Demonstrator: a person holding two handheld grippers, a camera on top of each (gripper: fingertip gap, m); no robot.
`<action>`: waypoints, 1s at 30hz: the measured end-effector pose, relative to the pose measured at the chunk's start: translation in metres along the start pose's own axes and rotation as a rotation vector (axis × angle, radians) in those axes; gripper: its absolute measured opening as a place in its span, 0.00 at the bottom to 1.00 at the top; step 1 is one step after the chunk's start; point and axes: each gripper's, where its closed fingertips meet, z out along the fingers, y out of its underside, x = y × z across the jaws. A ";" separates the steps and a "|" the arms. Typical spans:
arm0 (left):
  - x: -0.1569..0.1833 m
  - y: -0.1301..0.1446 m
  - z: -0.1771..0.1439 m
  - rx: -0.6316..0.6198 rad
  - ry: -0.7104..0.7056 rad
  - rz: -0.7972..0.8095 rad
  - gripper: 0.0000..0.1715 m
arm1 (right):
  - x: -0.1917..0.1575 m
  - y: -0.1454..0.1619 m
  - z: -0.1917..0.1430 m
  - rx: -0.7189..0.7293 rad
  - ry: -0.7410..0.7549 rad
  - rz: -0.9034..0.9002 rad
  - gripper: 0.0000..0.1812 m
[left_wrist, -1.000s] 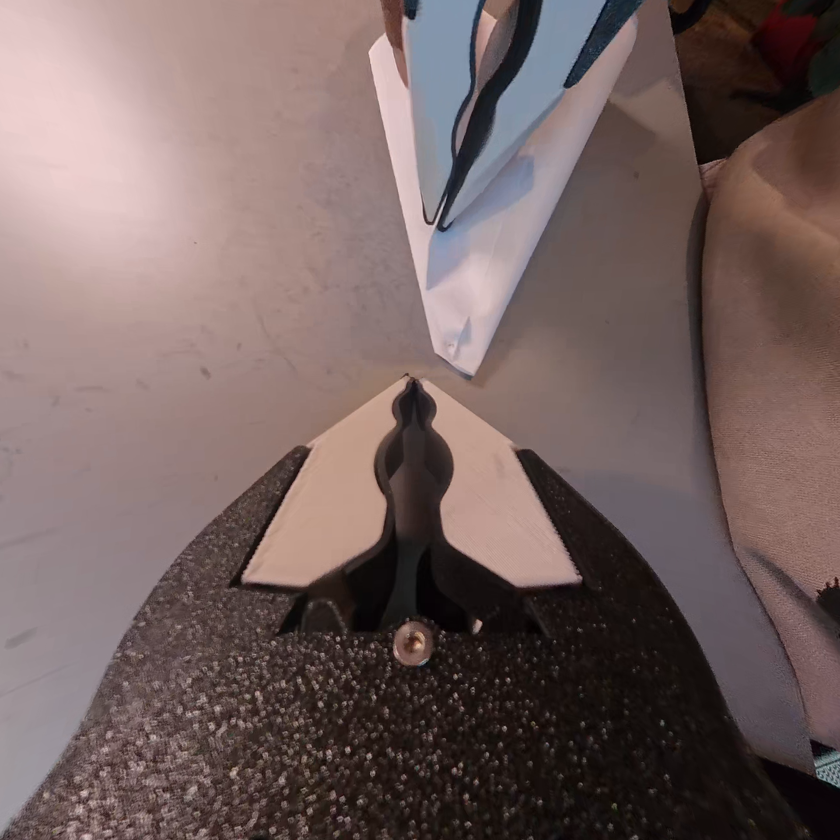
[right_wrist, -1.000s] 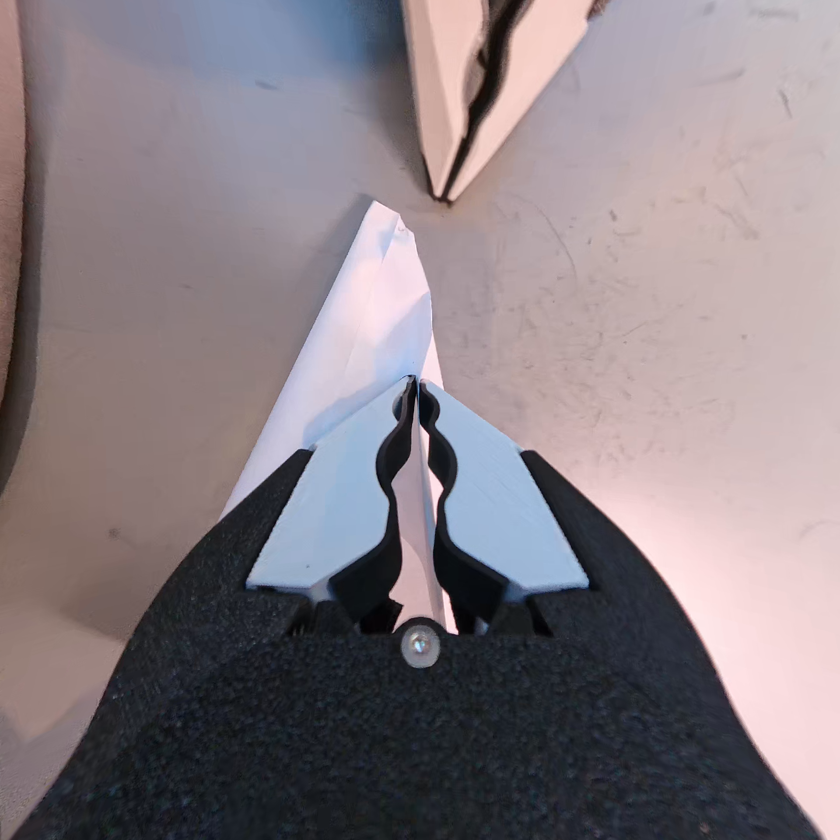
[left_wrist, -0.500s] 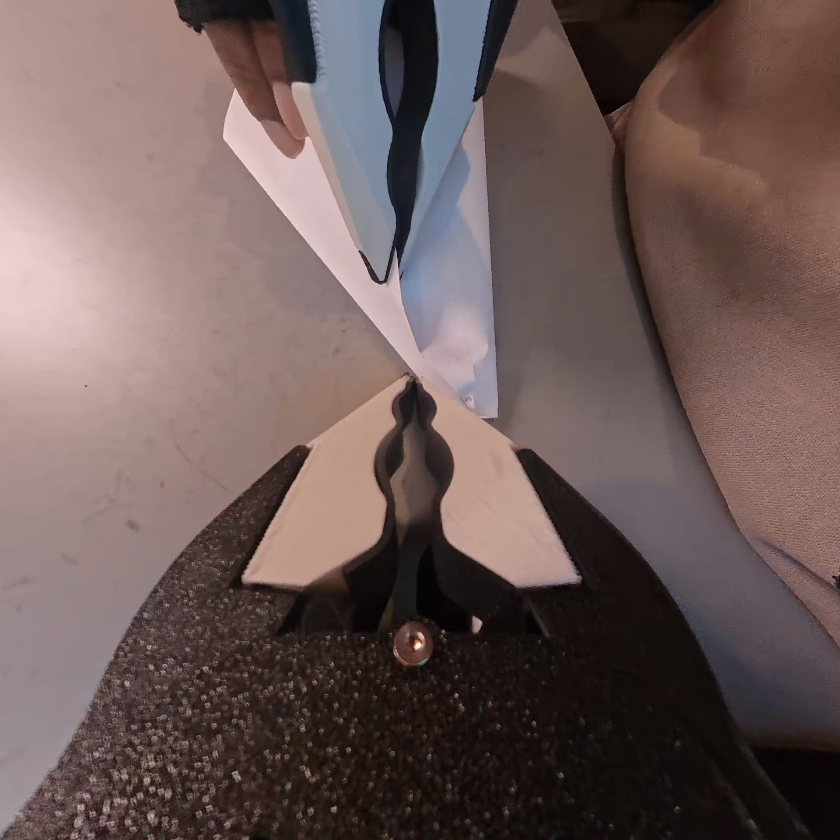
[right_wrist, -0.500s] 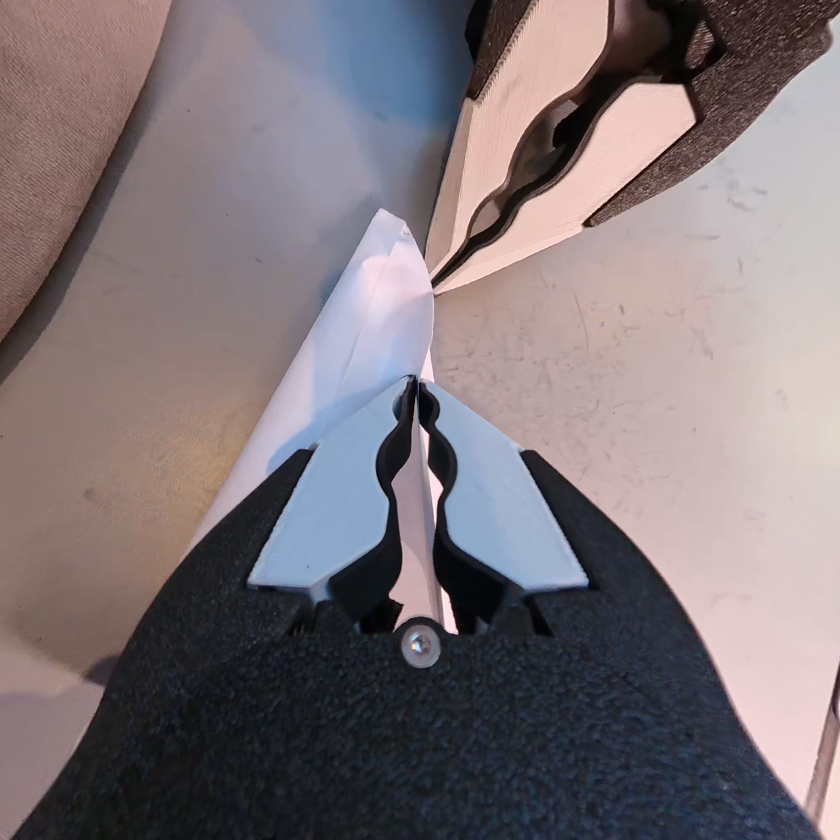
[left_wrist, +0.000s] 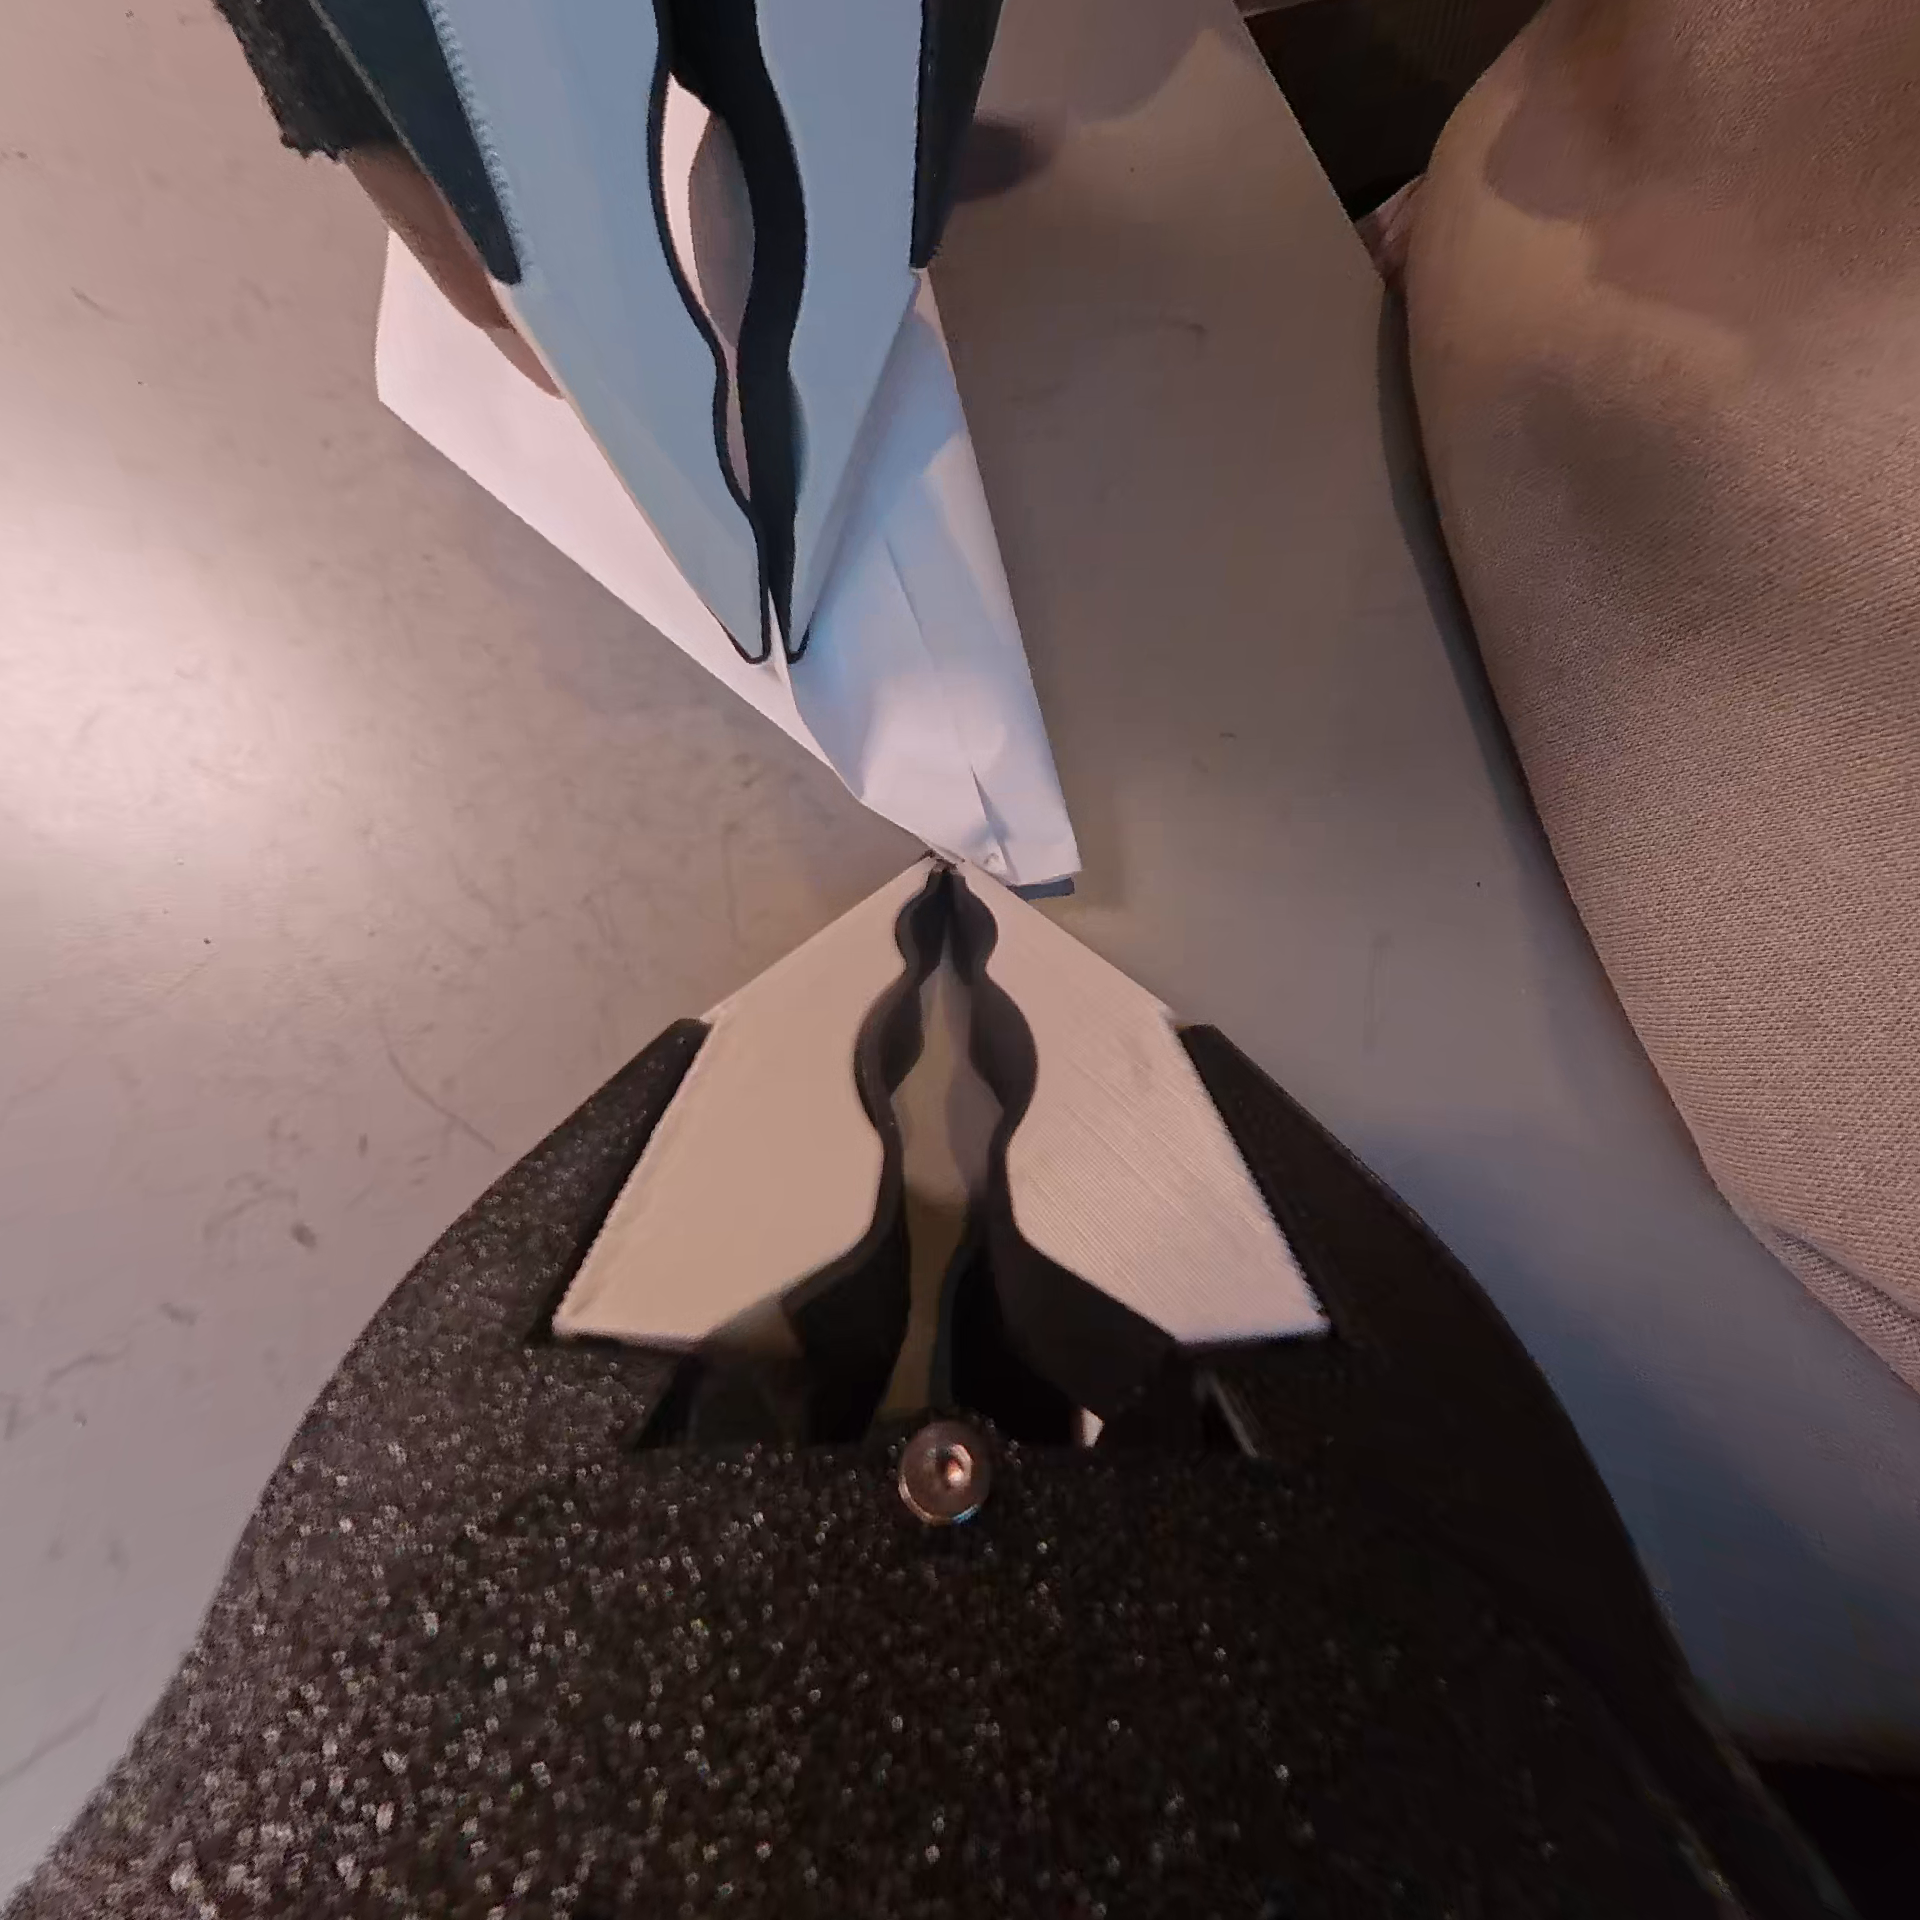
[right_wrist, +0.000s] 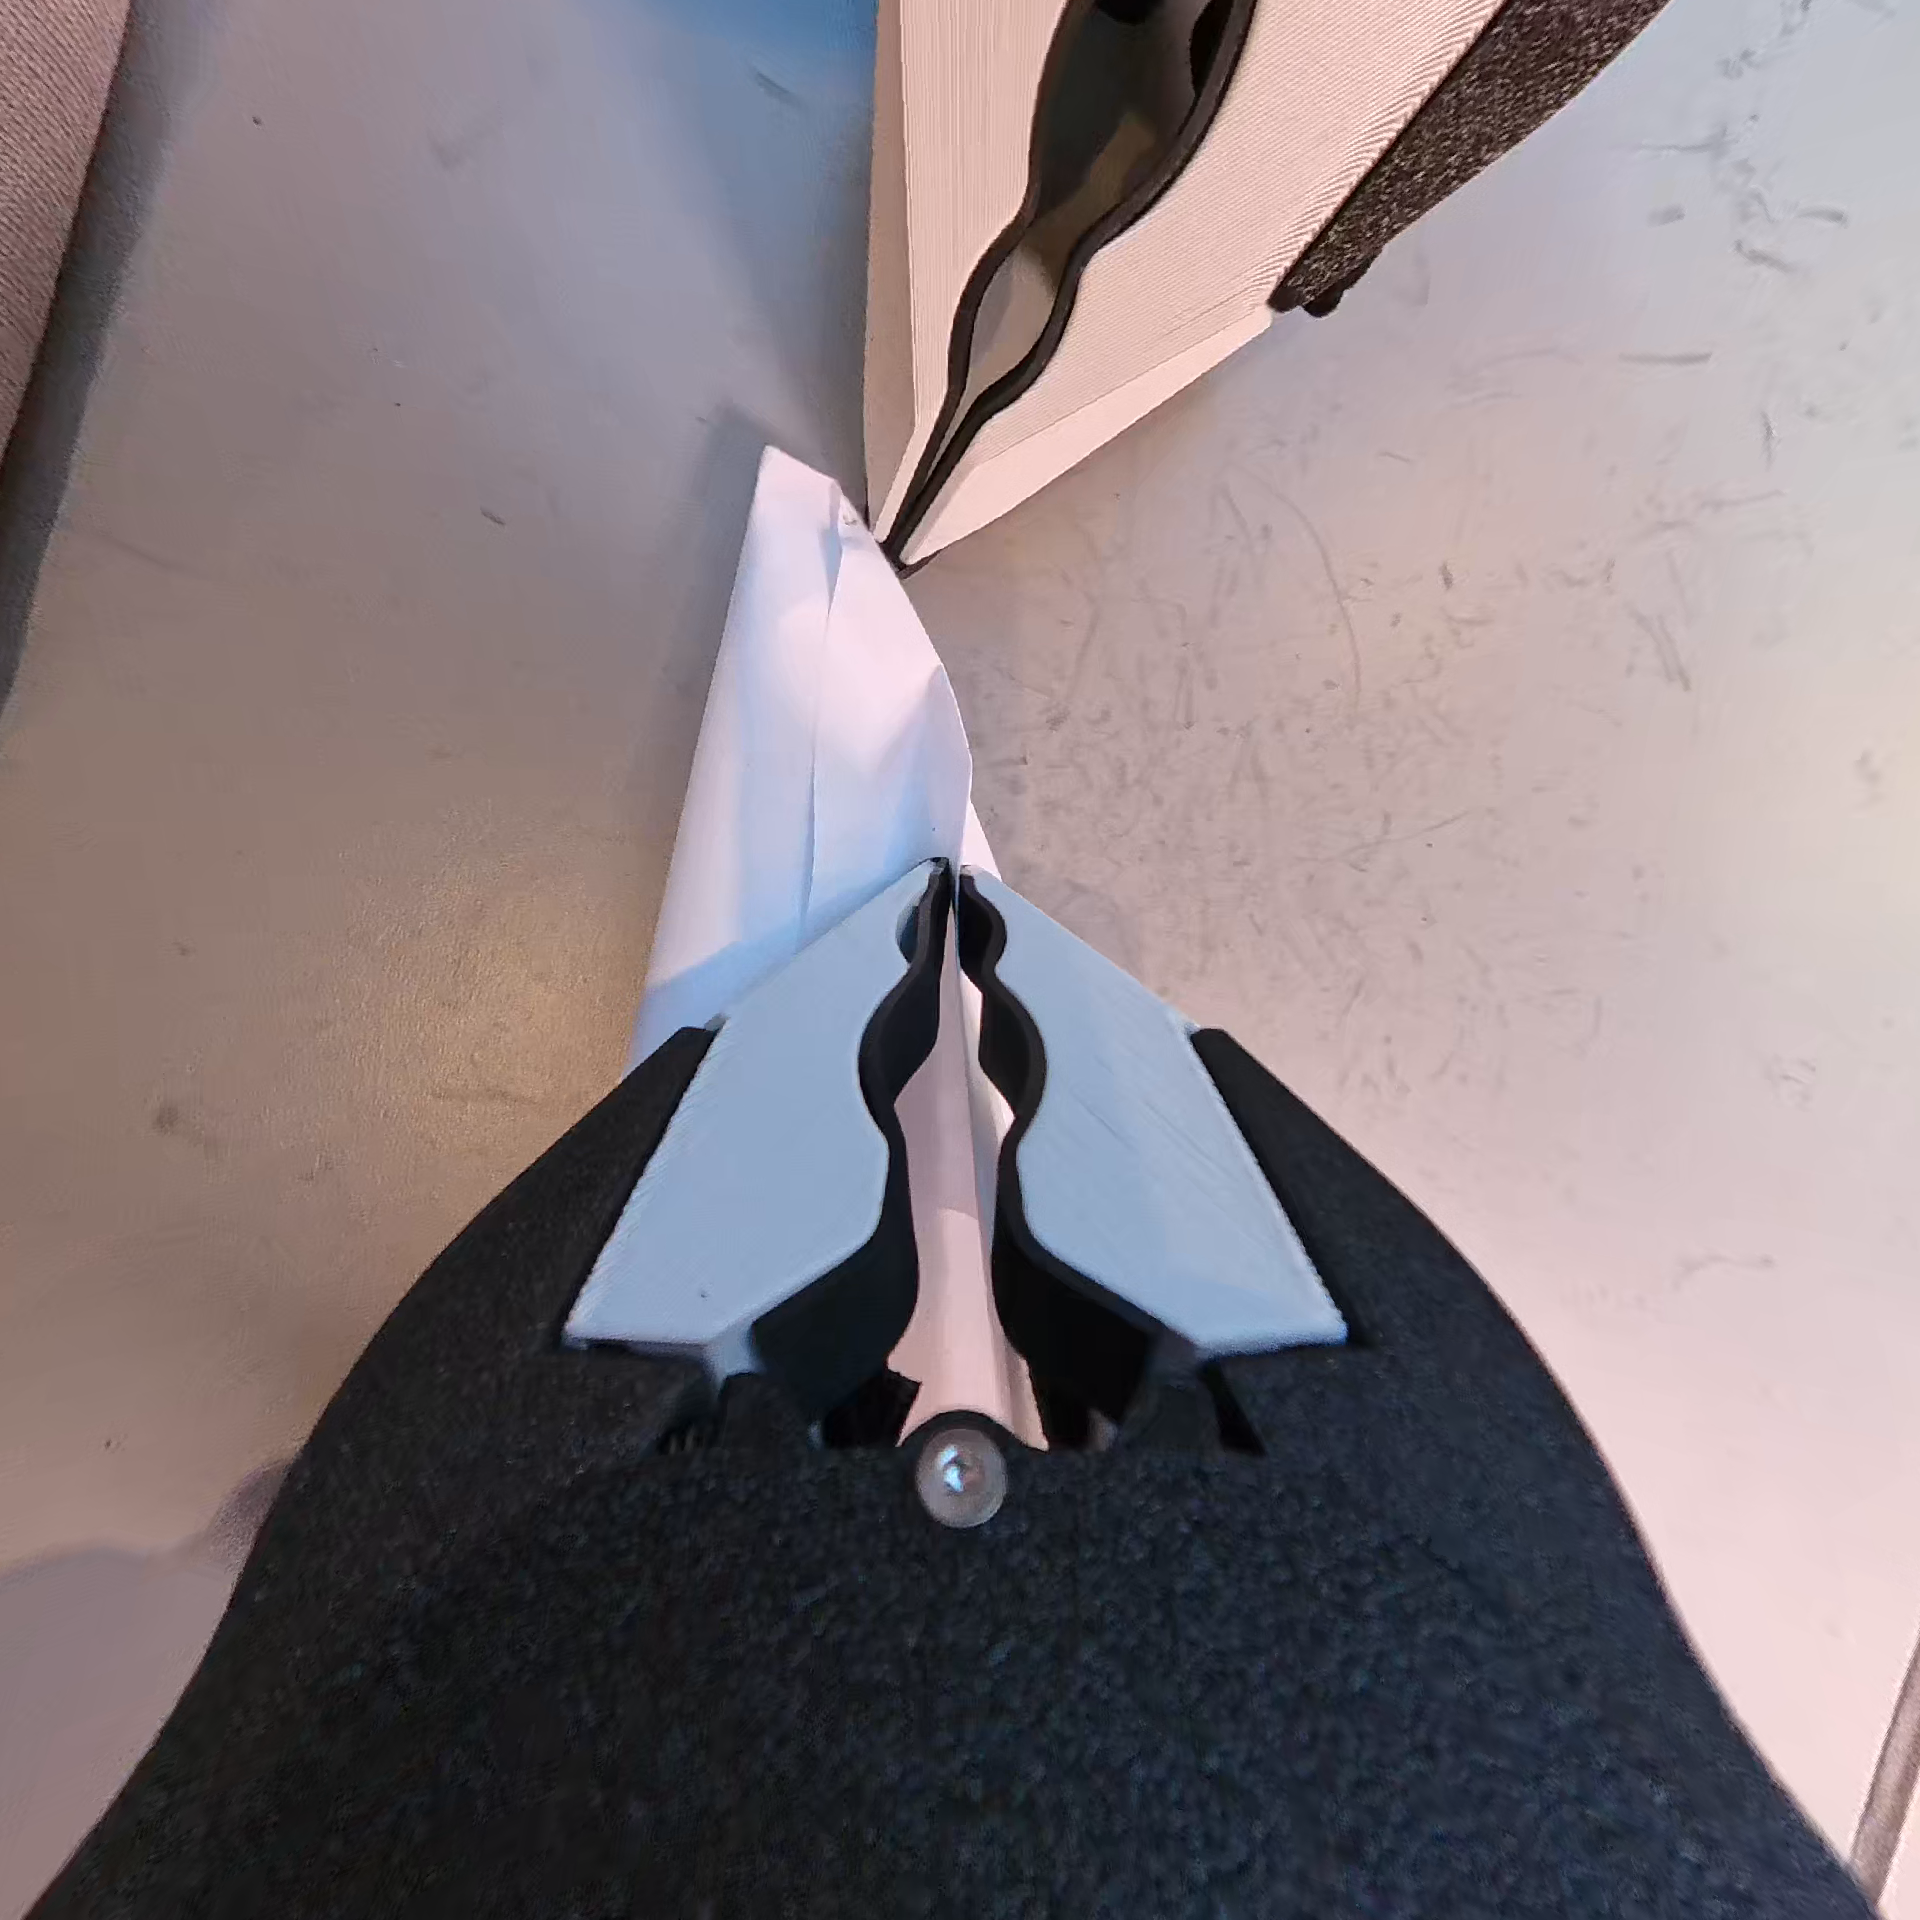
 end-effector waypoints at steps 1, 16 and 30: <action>0.000 0.000 0.000 0.000 0.001 0.004 0.00 | 0.000 0.000 0.000 0.002 0.002 -0.001 0.00; 0.010 -0.001 0.003 -0.006 0.018 0.120 0.00 | 0.002 0.003 -0.002 0.025 0.033 0.016 0.00; 0.012 -0.002 0.004 -0.003 0.021 0.104 0.00 | 0.006 0.009 -0.002 -0.009 0.042 0.071 0.00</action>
